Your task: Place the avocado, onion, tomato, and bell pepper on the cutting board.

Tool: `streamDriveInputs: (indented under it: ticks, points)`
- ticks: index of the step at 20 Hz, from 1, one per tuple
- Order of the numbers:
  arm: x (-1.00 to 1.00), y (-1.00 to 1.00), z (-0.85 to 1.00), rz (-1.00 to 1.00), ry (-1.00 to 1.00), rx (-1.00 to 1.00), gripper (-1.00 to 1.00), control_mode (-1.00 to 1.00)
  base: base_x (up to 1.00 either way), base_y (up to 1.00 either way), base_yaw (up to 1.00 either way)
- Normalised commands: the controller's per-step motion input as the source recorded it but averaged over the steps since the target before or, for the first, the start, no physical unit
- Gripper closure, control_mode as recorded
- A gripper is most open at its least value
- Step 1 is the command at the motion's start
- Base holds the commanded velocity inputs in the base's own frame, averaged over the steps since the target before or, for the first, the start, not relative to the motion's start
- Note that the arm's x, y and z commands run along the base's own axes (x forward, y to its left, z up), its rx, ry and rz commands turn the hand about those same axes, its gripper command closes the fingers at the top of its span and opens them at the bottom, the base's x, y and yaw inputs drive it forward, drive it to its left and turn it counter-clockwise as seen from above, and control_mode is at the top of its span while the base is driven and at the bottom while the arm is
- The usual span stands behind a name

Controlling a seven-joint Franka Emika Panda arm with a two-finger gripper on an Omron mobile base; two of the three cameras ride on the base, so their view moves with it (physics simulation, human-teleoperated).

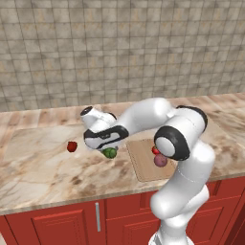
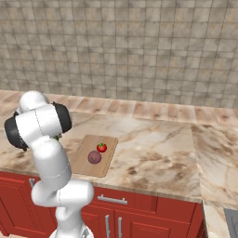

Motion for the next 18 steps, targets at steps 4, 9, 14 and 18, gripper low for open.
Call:
streamDriveInputs:
  ticks: [4,9,14,18]
  points:
    - [-0.13,-0.98,0.04,-0.15,0.00,0.00,1.00,-1.00,0.00,0.00,0.00]
    - [-0.11,-0.99,0.00,-0.15,0.00,0.00,1.00,-1.00,0.00,0.00,0.00]
    - [0.07,-0.71,0.00,-0.11,0.00,0.04,1.00,-1.00,0.00,0.00,0.00]
    - [0.37,-0.34,0.00,-0.03,0.00,0.05,1.00,-1.00,0.00,0.00,0.00]
